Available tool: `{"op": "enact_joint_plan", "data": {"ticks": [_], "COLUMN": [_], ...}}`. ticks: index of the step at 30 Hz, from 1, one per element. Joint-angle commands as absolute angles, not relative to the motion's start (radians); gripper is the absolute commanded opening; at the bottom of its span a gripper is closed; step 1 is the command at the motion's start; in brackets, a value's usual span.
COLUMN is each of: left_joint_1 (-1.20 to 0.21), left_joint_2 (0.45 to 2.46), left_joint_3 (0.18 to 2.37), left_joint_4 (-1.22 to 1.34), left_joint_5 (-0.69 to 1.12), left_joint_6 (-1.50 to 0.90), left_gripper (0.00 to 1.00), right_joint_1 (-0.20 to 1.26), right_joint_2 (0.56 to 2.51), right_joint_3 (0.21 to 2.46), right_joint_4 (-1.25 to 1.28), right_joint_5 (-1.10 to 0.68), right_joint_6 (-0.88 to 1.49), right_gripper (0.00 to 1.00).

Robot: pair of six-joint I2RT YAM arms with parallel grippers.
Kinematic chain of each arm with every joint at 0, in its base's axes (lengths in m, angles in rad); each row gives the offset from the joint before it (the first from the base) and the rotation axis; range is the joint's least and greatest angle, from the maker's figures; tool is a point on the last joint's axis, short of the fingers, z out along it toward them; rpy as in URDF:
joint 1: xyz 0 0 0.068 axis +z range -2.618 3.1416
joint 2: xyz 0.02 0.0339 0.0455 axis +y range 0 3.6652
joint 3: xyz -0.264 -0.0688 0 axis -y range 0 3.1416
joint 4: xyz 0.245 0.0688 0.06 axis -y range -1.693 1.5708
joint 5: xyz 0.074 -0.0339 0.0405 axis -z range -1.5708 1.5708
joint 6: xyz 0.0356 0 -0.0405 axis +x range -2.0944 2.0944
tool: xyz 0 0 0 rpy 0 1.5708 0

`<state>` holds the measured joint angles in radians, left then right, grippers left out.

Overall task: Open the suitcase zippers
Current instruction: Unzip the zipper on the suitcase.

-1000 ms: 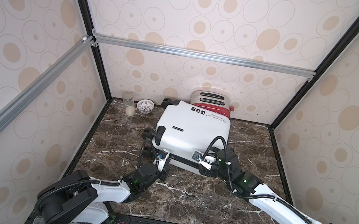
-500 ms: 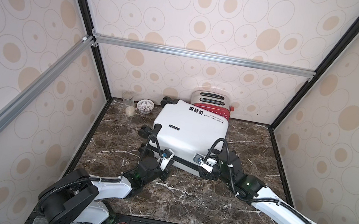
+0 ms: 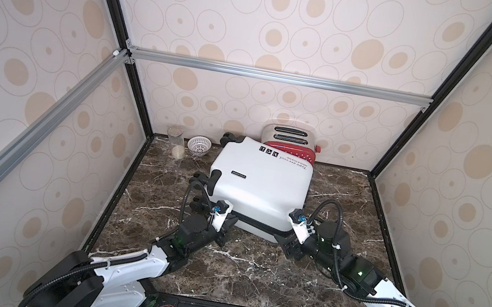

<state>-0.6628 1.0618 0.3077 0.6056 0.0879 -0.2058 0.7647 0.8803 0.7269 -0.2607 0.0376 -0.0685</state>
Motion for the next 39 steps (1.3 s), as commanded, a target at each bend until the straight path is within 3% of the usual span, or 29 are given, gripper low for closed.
{"op": "enact_joint_plan", "data": {"ticks": [1,2,7,23,29,39], "left_joint_1": [-0.624,-0.615,-0.561,-0.558,-0.558,-0.558], "left_joint_2": [1.011,1.003,1.03,1.331,1.487,1.611], "left_joint_3": [0.289,0.285,0.274,0.211,0.213,0.211], "left_joint_4": [0.516,0.501,0.502,1.066,1.271,1.488], "left_joint_5": [0.063,0.058,0.092,0.173,0.208,0.122], "left_joint_6": [-0.291,-0.3,-0.323,-0.202,-0.245,-0.346], "left_gripper": [0.4,0.47,0.55,0.43,0.39,0.3], "right_joint_1": [0.769,0.764,0.737,0.733,0.733,0.733], "right_joint_2": [0.857,0.848,0.809,0.879,0.869,0.848], "right_joint_3": [0.729,0.727,0.723,0.778,0.782,0.775], "right_joint_4": [-0.33,-0.339,-0.344,-0.345,-0.348,-0.344], "right_joint_5": [0.043,0.049,0.062,-0.03,-0.034,-0.047], "right_joint_6": [0.171,0.198,0.256,0.194,0.167,0.149], "right_gripper": [0.85,0.85,0.85,0.84,0.84,0.83]}}
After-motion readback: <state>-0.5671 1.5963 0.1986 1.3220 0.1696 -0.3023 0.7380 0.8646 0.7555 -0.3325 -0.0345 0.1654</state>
